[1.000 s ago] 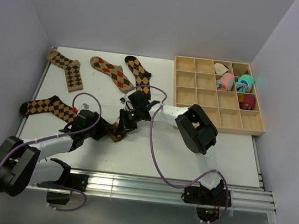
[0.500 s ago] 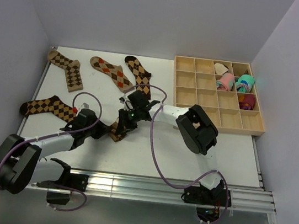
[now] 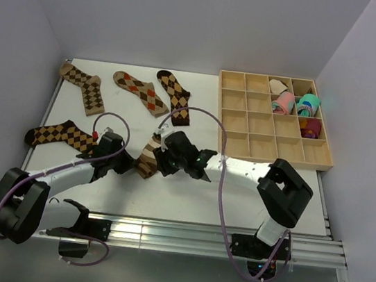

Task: Roll the socks
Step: Roll the sock at the center of the board.

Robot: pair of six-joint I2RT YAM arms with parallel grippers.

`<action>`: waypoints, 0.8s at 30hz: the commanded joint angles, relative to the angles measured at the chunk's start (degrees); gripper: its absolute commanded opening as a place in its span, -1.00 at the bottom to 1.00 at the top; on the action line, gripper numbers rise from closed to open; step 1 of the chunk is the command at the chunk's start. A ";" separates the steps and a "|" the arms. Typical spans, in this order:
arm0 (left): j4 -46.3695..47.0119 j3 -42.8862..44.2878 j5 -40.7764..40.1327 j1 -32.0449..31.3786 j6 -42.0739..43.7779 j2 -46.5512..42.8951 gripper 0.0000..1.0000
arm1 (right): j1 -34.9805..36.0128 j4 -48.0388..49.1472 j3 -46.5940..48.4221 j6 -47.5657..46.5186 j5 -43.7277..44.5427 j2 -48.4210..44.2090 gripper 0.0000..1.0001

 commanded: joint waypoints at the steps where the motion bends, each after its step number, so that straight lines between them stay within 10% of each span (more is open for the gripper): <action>1: -8.90 0.13 -2.32 0.25 3.07 1.87 -0.99 | 4.44 12.64 -2.84 -9.79 8.30 -3.44 -0.03; 24: -8.63 1.45 0.58 0.25 3.95 4.33 -0.99 | 13.94 19.35 2.34 -20.53 11.12 10.00 -0.18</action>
